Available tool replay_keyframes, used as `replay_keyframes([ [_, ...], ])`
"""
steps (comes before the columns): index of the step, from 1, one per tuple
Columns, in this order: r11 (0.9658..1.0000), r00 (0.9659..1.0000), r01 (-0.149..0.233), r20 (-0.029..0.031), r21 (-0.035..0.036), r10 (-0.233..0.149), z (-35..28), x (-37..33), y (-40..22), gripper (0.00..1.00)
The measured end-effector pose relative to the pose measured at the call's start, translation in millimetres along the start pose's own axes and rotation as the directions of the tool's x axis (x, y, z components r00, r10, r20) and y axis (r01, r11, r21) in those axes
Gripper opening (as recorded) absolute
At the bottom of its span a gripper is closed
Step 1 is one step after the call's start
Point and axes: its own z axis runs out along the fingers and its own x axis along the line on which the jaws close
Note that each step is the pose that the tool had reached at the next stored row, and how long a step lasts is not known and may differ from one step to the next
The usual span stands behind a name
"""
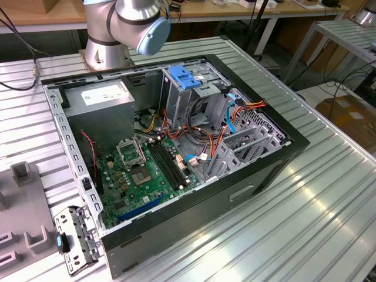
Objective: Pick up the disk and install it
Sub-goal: 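Pick up the disk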
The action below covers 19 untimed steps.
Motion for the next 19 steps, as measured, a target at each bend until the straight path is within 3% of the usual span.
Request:
replay_keyframes([
  [4, 1.0, 1.0, 0.0, -0.0005, 0.0001, 0.0, -13.4, 0.2, -0.2, 0.37],
  [7, 1.0, 1.0, 0.0, -0.0005, 0.0002, 0.0, -18.8, 0.2, -0.2, 0.37],
  [16, 1.0, 1.0, 0.0, -0.0006, 0.0001, 0.0, -19.2, 0.2, -0.3, 0.37],
  [19, 1.0, 1.0, 0.0, -0.0006, 0.0, 0.0, -22.6, 0.3, -0.3, 0.37],
])
